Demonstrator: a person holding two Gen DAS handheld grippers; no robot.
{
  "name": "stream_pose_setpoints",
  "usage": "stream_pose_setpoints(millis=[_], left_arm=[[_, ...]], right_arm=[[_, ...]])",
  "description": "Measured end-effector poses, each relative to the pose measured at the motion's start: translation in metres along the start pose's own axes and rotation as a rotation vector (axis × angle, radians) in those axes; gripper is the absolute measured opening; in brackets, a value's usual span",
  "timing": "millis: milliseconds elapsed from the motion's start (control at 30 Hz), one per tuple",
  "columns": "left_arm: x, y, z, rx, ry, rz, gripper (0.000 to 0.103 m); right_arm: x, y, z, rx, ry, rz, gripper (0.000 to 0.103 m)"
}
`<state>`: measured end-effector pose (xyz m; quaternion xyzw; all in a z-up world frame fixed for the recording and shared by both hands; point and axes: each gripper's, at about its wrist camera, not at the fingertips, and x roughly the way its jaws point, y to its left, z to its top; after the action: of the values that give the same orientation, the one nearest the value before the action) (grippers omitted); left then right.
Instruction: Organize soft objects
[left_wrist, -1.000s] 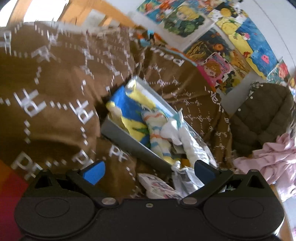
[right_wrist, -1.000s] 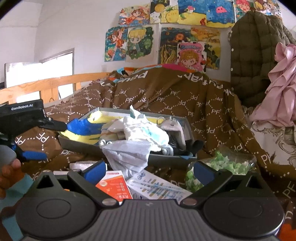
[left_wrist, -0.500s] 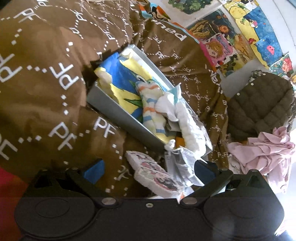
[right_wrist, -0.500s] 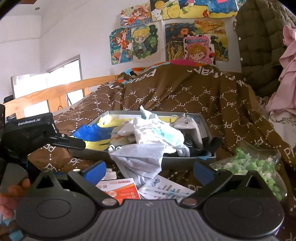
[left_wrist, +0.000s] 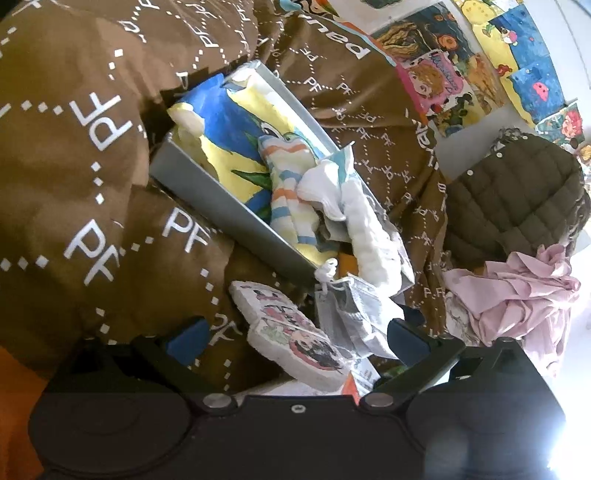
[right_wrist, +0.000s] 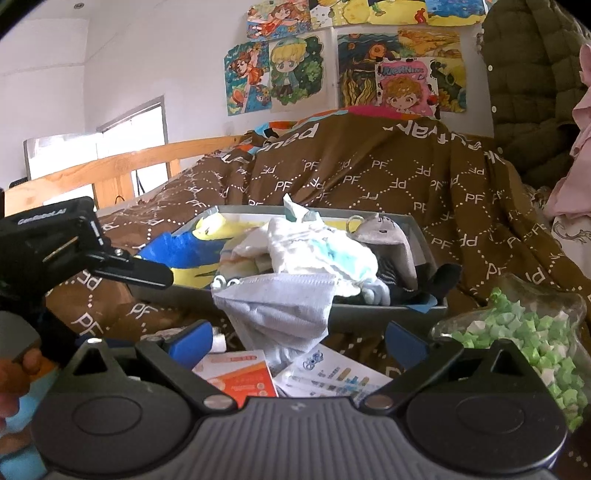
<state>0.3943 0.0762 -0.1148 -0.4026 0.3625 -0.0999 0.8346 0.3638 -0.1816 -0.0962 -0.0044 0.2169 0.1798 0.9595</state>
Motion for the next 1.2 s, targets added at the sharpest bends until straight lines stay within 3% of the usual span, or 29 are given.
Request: stream_pose_setpoints(millis=[133,367,700,933,1067,1200], left_arm=[[0.001,0.002,0.0,-0.025,0.016,-0.025,0.098],[0.005,-0.001,-0.007,0.029,0.029,0.021,0.09],[0.007,0.001,-0.009,-0.087,0.053,-0.039,0.078],[0.013,0.018,-0.007,-0.189,0.062,-0.076,0.055],[0.021,0.027,-0.006,-0.261,0.081,-0.123,0.051],[0.026,0.026,-0.006,-0.27,0.081,-0.127,0.044]], right_arm=[[0.006,-0.002,0.002,0.008,0.01,0.013,0.1],[0.01,-0.002,0.004,-0.005,0.011,0.025,0.097],[0.014,-0.005,0.007,0.008,0.02,0.026,0.095],[0.023,-0.006,0.011,0.04,0.051,0.05,0.091],[0.029,-0.007,0.012,0.049,0.068,0.081,0.091],[0.031,-0.008,0.014,0.067,0.061,0.111,0.09]])
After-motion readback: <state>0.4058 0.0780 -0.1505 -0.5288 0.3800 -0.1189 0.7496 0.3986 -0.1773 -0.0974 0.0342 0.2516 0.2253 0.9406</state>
